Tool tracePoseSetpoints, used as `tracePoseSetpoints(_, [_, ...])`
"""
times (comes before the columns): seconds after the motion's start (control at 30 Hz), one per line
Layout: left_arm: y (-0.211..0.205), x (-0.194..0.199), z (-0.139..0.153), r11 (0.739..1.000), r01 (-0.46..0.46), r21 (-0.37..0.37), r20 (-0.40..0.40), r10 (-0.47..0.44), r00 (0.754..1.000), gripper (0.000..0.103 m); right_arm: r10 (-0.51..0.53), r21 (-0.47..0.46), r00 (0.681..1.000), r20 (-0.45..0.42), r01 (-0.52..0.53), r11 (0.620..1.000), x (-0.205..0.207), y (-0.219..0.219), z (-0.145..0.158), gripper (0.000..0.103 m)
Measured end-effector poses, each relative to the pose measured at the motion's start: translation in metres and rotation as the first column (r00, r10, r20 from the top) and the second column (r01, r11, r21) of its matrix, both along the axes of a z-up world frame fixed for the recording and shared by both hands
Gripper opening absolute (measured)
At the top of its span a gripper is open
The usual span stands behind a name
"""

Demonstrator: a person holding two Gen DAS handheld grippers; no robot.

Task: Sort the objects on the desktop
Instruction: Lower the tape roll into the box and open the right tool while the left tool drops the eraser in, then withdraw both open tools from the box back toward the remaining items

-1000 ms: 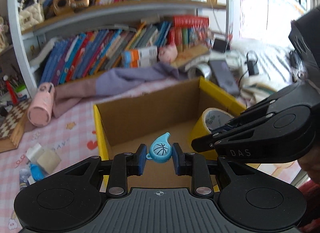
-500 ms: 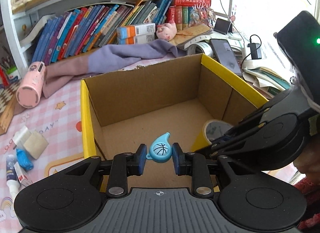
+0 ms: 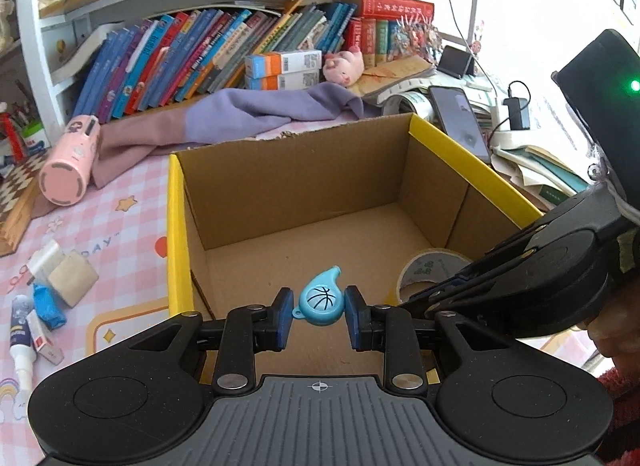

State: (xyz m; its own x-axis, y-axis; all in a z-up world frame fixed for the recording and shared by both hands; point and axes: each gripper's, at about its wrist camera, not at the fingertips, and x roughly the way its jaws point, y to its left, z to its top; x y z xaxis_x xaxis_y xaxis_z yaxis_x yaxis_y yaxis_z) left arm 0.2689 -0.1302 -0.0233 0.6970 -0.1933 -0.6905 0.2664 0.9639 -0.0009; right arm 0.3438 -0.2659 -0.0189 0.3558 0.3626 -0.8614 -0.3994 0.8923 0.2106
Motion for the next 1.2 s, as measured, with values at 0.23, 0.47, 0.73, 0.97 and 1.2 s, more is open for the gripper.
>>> tracePoseSetpoints(0.23, [-0.003,-0.019,0.013,0.999,-0.032,0.042,0.101,0.028,0.994,0.046,-0.025,0.022,0.997,0.077,0.024,0.999,-0.007,-0.004,0.018,0.011])
tracePoseSetpoints(0.47, [0.007,-0.038,0.027,0.993,-0.115,0.021,0.206,0.109,0.973,0.060,-0.022,0.042,0.988,0.154,0.016,0.999,-0.015,-0.001,0.031,0.015])
tracePoseSetpoints(0.73, [0.020,-0.059,0.035,0.983,-0.185,-0.010,0.271,0.181,0.945,0.067,0.017,0.051,0.981,0.191,-0.027,0.998,-0.023,0.015,0.035,0.015])
tracePoseSetpoints(0.97, [0.030,-0.075,0.037,0.987,-0.156,-0.026,0.296,0.157,0.942,0.071,-0.018,0.045,0.975,0.223,0.009,0.999,-0.045,0.023,0.040,0.015])
tracePoseSetpoints(1.2, [0.046,-0.095,0.044,0.998,-0.058,-0.022,0.337,0.062,0.939,0.073,-0.145,0.067,0.949,0.281,0.132,0.989,-0.078,0.026,0.052,0.020])
